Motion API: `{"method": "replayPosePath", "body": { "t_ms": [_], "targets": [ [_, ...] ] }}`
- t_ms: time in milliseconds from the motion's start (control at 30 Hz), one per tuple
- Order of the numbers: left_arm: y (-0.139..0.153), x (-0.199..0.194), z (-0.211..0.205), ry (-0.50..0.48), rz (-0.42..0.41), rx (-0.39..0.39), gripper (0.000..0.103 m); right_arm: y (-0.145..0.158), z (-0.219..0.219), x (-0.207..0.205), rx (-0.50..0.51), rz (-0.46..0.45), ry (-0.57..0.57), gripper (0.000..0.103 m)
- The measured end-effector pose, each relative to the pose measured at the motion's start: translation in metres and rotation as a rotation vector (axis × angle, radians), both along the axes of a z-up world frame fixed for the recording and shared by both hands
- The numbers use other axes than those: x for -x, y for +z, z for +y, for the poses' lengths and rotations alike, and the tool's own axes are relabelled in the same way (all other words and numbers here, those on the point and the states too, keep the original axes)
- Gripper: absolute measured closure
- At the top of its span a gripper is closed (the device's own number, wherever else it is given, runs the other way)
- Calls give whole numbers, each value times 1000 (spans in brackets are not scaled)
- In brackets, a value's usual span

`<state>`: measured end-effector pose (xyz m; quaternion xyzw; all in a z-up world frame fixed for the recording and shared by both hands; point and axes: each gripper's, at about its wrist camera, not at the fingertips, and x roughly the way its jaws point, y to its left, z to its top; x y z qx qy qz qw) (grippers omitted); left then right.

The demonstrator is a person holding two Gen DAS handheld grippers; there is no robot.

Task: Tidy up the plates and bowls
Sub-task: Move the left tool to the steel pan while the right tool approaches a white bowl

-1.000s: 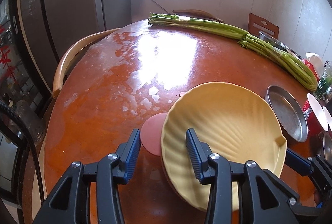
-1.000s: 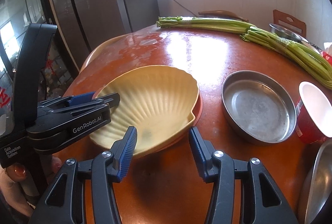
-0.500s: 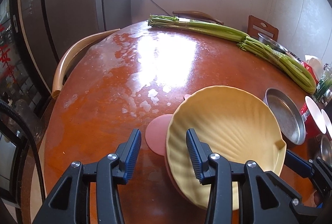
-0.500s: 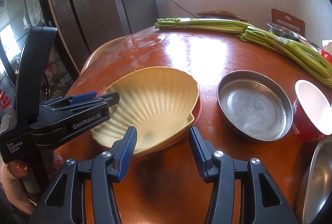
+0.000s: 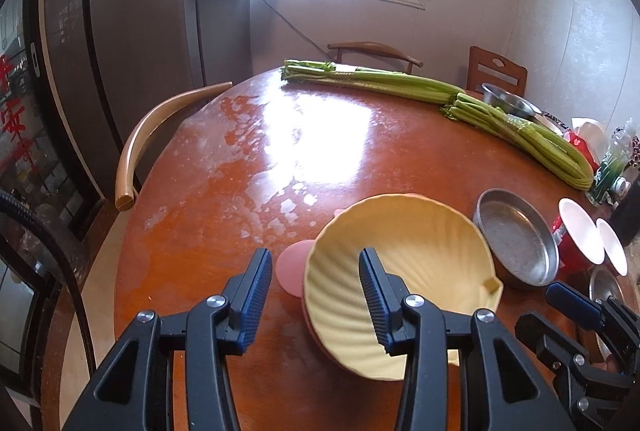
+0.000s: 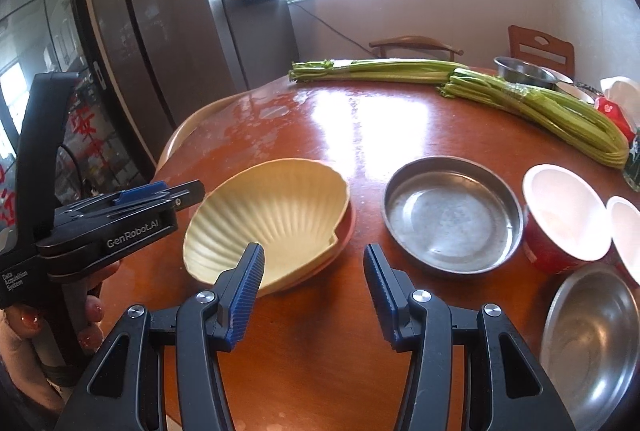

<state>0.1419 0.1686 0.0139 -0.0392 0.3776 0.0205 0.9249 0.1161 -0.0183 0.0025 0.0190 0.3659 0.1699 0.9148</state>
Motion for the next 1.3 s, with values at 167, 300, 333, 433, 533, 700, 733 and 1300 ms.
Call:
{"method": "replayPosePath", "body": {
  "t_ms": [167, 300, 333, 433, 533, 700, 733, 1300],
  "targets": [
    [17, 1, -19, -31, -25, -5, 57, 7, -21, 2, -12, 7, -33, 49],
    [28, 0, -33, -46, -40, -9, 57, 11, -41, 4, -16, 13, -64, 49],
    [30, 0, -37, -51, -43, -8, 57, 12, -47, 5, -20, 16, -71, 49],
    [35, -1, -47, -65, -50, -14, 57, 13, -60, 8, -30, 18, -92, 49],
    [37, 0, -58, -85, -58, -22, 57, 14, -72, 12, -47, 15, -113, 49],
    [33, 4, -77, -124, -51, -30, 57, 11, -85, 20, -72, 18, -123, 49],
    [32, 5, -81, -133, -47, -35, 57, 9, -86, 20, -81, 25, -120, 49],
    [19, -49, -142, -299, 68, -117, 57, -23, -84, -14, -67, 190, -200, 49]
  ]
}}
